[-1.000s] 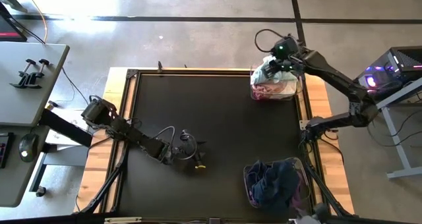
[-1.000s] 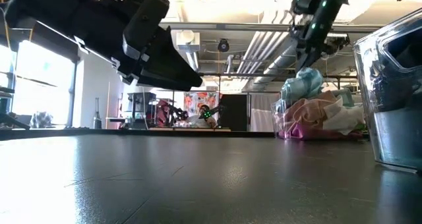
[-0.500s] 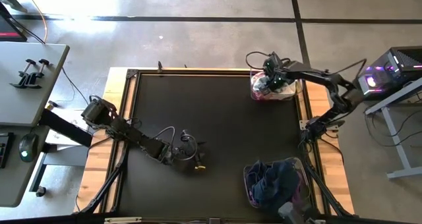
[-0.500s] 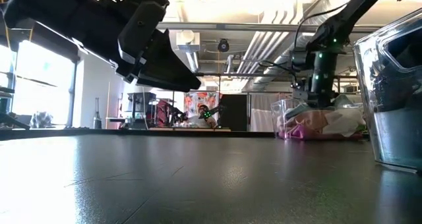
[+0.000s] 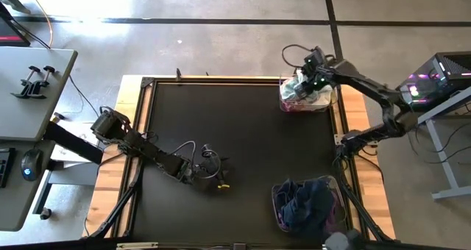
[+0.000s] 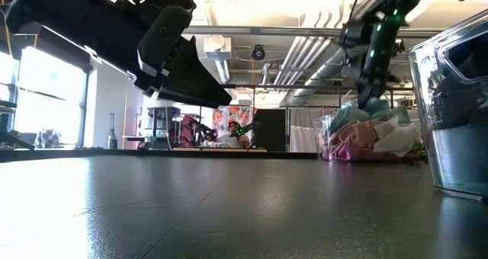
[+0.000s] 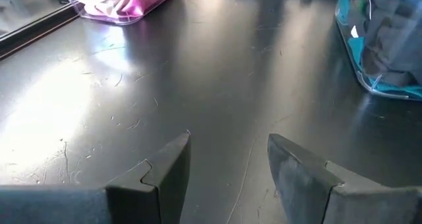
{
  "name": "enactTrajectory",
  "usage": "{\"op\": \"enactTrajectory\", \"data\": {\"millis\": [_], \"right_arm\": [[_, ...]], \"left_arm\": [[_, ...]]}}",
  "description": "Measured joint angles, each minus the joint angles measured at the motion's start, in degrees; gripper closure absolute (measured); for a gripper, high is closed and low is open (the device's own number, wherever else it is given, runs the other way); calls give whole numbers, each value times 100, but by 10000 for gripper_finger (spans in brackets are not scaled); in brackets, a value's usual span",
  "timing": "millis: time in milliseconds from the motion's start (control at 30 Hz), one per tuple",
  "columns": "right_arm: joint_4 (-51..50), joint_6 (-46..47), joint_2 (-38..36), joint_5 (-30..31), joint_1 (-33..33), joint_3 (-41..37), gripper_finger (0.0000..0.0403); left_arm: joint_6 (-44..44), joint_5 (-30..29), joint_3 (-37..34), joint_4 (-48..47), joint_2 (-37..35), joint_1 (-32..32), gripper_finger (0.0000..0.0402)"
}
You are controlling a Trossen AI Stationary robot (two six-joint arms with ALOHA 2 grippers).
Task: Sort towels by color in basket
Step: Put the gray towel into the top transparent bin
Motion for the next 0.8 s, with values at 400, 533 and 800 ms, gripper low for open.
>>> {"op": "enactTrajectory", "data": {"millis": [400,533,800], "right_arm": [[-469,693,-930,1200,0,265,270],[707,508,-928,1086,6,-221,270],[1918,446,-734,820,-165,-1455,270]], "left_arm": [[-171,-2,0,-1,0,0,214],[-160,-2,0,0,0,13,214],[-170,-2,0,-2,0,74,214]]}}
